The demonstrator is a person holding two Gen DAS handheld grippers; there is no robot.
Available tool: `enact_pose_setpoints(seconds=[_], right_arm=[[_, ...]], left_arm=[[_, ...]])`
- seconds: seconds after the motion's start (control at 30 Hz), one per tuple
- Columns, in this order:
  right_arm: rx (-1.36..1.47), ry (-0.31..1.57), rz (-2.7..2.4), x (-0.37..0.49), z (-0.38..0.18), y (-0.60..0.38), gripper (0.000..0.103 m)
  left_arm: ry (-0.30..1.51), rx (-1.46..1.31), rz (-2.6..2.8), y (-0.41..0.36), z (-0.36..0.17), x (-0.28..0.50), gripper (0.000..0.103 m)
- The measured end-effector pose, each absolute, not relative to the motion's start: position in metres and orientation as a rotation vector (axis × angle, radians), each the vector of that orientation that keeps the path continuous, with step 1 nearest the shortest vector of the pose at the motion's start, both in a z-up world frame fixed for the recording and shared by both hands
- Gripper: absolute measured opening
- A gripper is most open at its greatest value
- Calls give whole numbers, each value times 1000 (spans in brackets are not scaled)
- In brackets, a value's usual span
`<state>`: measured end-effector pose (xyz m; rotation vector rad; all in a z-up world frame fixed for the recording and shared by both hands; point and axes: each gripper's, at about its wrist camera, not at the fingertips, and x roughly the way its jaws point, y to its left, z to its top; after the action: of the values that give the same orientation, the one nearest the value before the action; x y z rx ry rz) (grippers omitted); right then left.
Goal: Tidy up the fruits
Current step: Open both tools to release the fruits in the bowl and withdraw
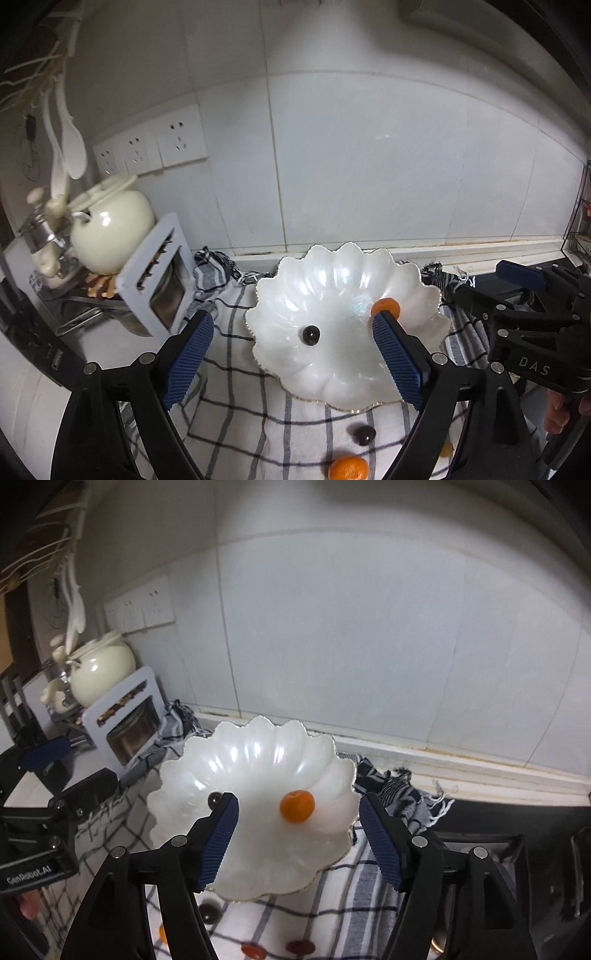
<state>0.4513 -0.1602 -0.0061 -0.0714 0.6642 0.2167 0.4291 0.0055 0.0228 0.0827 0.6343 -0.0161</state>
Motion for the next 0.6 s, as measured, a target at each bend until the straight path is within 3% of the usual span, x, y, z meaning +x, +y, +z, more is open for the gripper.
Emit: enact_pose_setpoints(seconds=[0.6], right_arm=[[-79,491,272,340,27,-162,69]], left_arm=[[492,91,-13,9,50,316,89]])
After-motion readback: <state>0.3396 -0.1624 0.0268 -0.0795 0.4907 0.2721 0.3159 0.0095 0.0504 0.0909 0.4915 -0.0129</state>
